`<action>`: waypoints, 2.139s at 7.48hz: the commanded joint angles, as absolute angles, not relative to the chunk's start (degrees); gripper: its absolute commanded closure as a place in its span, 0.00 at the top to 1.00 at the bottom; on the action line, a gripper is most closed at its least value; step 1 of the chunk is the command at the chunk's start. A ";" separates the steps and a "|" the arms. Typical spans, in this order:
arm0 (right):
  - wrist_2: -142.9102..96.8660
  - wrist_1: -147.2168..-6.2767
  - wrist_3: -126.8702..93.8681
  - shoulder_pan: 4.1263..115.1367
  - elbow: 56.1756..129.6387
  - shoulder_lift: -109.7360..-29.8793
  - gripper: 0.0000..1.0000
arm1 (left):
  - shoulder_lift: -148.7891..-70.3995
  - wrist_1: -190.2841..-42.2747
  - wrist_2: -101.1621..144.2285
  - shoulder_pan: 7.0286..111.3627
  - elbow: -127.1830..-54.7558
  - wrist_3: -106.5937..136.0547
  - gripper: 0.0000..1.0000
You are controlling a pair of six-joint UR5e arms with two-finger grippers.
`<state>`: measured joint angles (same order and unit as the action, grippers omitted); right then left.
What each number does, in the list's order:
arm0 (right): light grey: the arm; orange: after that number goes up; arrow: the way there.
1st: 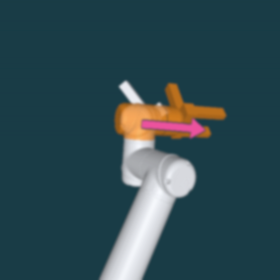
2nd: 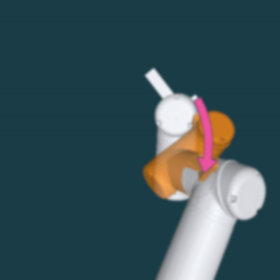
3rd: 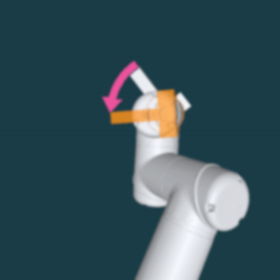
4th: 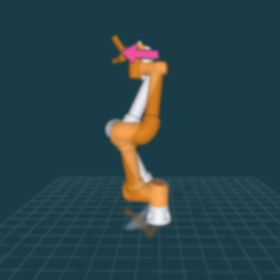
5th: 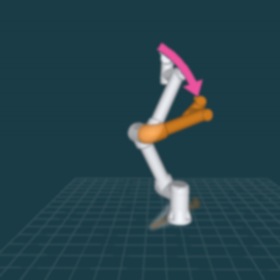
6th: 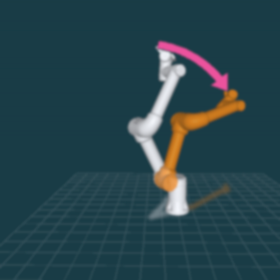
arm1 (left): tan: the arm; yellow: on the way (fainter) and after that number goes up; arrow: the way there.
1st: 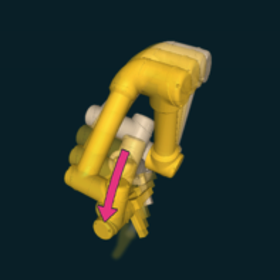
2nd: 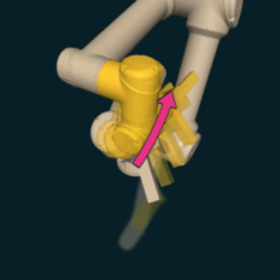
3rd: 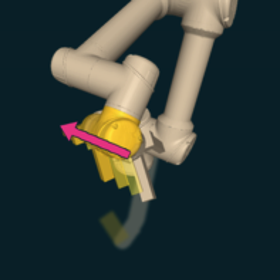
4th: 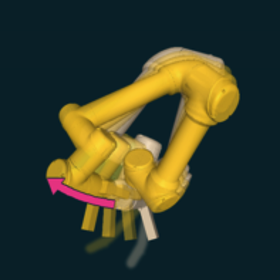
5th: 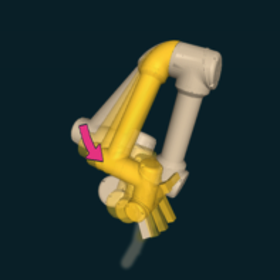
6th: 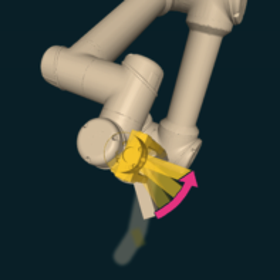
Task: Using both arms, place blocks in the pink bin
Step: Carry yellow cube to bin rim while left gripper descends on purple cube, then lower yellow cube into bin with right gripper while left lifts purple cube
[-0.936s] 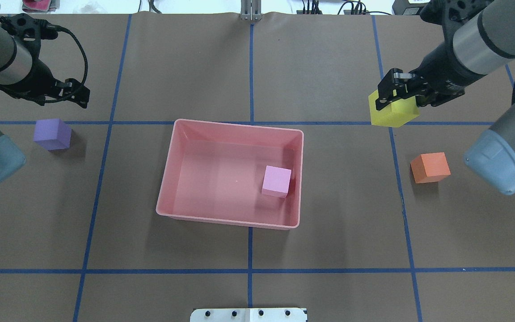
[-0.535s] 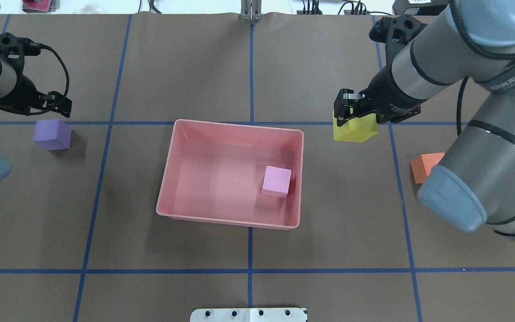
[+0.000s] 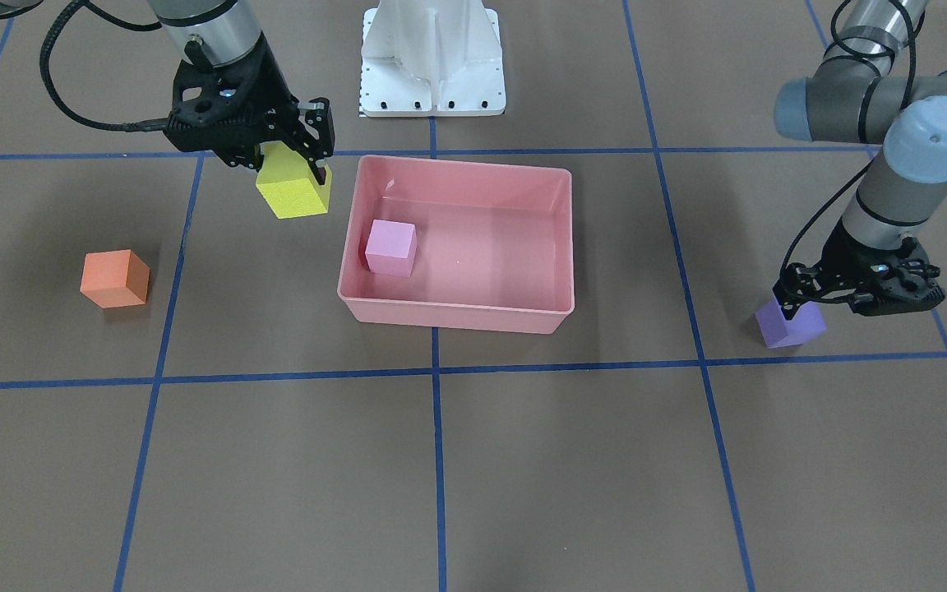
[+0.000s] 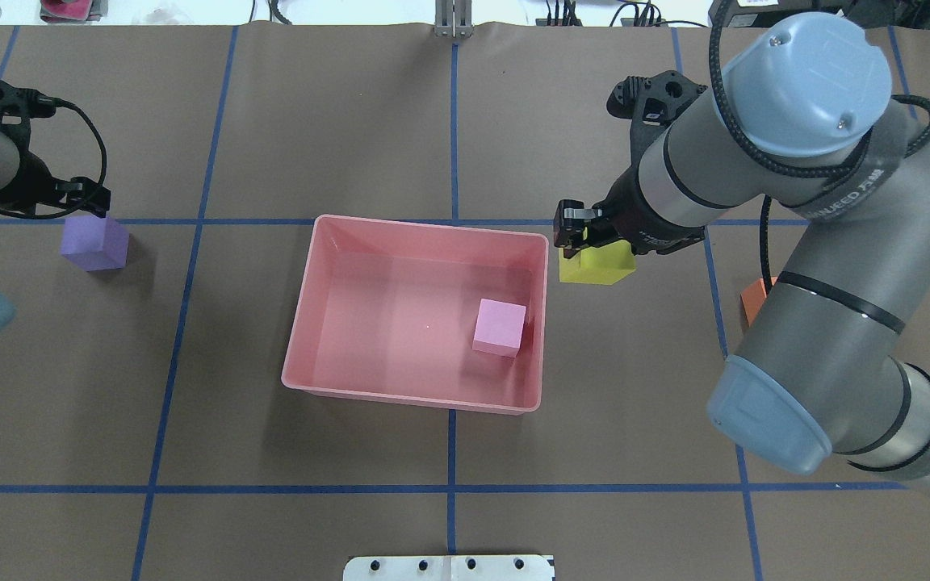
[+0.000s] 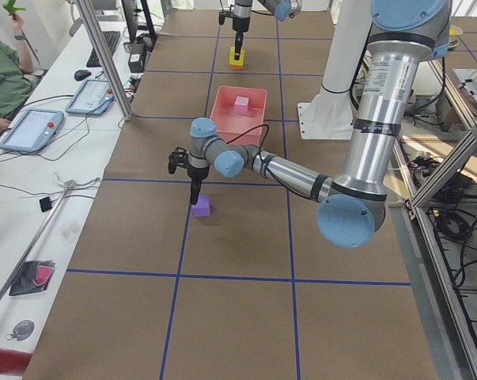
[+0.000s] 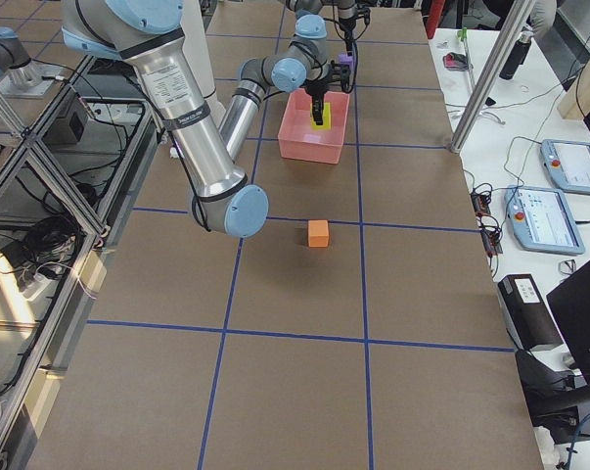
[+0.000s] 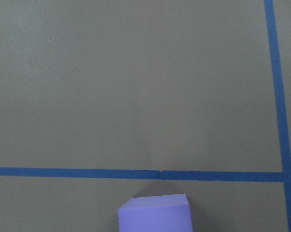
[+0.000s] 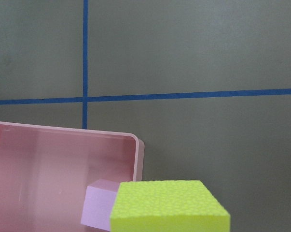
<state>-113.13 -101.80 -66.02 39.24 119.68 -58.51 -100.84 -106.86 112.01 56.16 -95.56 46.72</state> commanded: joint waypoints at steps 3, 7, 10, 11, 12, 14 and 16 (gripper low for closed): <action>-109.79 -101.78 -66.88 36.13 118.74 -57.92 0.00 | -100.99 -113.11 111.62 55.46 -91.06 52.38 0.99; -109.51 -101.69 -67.24 35.77 118.74 -57.92 0.00 | -100.99 -113.99 110.84 52.48 -90.09 53.96 0.99; -109.42 -101.78 -67.50 34.98 117.26 -55.56 0.00 | -101.07 -119.07 110.39 51.33 -84.75 54.14 0.97; -109.42 -101.69 -67.50 34.55 116.81 -55.37 0.00 | -101.07 -119.00 110.83 51.33 -85.07 54.49 0.56; -109.42 -101.69 -67.50 34.37 116.81 -55.28 0.00 | -100.99 -118.39 111.53 51.50 -86.56 54.75 0.01; -109.34 -101.69 -67.50 33.67 116.72 -54.67 0.00 | -100.90 -108.71 113.46 51.94 -93.73 54.67 0.00; -106.28 -101.60 -70.73 30.34 114.02 -51.01 0.00 | -101.69 -94.98 115.99 55.69 -102.01 51.79 0.00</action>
